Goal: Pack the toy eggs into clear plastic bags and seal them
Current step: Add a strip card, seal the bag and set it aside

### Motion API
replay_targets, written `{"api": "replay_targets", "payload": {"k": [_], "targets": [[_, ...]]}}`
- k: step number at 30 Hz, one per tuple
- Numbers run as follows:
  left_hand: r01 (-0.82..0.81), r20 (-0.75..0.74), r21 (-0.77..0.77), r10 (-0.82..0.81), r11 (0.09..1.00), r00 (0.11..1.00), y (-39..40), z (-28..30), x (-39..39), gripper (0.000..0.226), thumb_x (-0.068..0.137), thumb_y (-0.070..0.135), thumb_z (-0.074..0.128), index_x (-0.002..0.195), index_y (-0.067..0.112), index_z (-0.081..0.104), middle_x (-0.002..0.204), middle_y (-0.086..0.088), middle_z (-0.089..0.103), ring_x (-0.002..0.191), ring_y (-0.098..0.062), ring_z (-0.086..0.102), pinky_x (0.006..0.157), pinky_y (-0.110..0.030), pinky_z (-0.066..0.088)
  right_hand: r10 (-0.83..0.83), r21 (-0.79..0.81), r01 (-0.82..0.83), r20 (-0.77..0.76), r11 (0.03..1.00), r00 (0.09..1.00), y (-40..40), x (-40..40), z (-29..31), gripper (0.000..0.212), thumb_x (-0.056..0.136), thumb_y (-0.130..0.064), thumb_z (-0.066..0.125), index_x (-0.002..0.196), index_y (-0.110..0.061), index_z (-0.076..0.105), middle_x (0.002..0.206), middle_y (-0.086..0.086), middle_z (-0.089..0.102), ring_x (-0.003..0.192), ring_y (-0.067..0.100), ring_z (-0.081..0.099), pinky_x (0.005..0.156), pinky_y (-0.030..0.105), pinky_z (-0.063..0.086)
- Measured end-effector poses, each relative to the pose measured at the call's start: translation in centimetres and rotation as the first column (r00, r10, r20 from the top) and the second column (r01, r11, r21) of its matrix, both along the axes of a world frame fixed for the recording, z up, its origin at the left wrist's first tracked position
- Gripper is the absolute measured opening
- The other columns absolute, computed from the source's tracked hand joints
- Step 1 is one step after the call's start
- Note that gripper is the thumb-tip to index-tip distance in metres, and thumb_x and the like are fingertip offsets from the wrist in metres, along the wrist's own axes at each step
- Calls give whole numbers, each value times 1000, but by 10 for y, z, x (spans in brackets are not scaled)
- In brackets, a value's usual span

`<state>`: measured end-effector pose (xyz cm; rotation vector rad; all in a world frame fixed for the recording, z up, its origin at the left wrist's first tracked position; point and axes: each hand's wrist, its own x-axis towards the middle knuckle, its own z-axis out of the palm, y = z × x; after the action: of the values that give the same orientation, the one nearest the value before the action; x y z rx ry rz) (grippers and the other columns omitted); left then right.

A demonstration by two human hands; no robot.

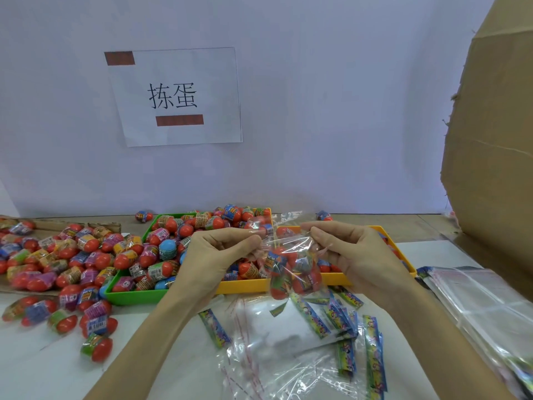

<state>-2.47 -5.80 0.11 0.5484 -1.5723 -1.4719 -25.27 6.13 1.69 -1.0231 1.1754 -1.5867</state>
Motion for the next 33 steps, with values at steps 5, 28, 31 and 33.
{"api": "replay_targets", "payload": {"k": [5, 28, 31, 33], "targets": [[85, 39, -45, -83, 995, 996, -4, 3, 6, 35, 73, 42, 92, 102, 24, 87, 95, -11, 83, 87, -21, 81, 80, -22, 62, 16, 18, -16, 7, 1000, 1000, 4, -1, 3, 23, 88, -19, 76, 109, -13, 83, 116, 12, 78, 100, 20, 77, 87, 25, 60], [96, 55, -193, -87, 977, 995, -2, 11, 13, 22, 78, 29, 81, 100, 27, 87, 102, -3, 81, 104, -18, 75, 95, -25, 60, 0, -20, -7, -326, 1000, 945, 9, -10, 9, 27, 100, -5, 65, 94, -23, 84, 100, 3, 81, 88, 5, 73, 72, 14, 55], [90, 65, -221, -78, 971, 995, -2, 11, 13, 21, 80, 28, 79, 99, 29, 87, 104, -2, 80, 107, -17, 74, 92, -22, 59, -9, -27, 0, -346, 1000, 938, 10, -10, 9, 31, 101, -2, 62, 92, -22, 84, 96, 1, 80, 82, 1, 71, 67, 13, 54], [98, 73, -244, -83, 965, 994, -2, 11, 13, 21, 81, 29, 79, 99, 30, 87, 105, -2, 80, 107, -17, 74, 91, -22, 59, -19, -42, 4, -362, 999, 932, 10, -10, 9, 32, 101, -1, 61, 91, -21, 83, 93, 1, 79, 78, 0, 70, 65, 13, 53]]}}
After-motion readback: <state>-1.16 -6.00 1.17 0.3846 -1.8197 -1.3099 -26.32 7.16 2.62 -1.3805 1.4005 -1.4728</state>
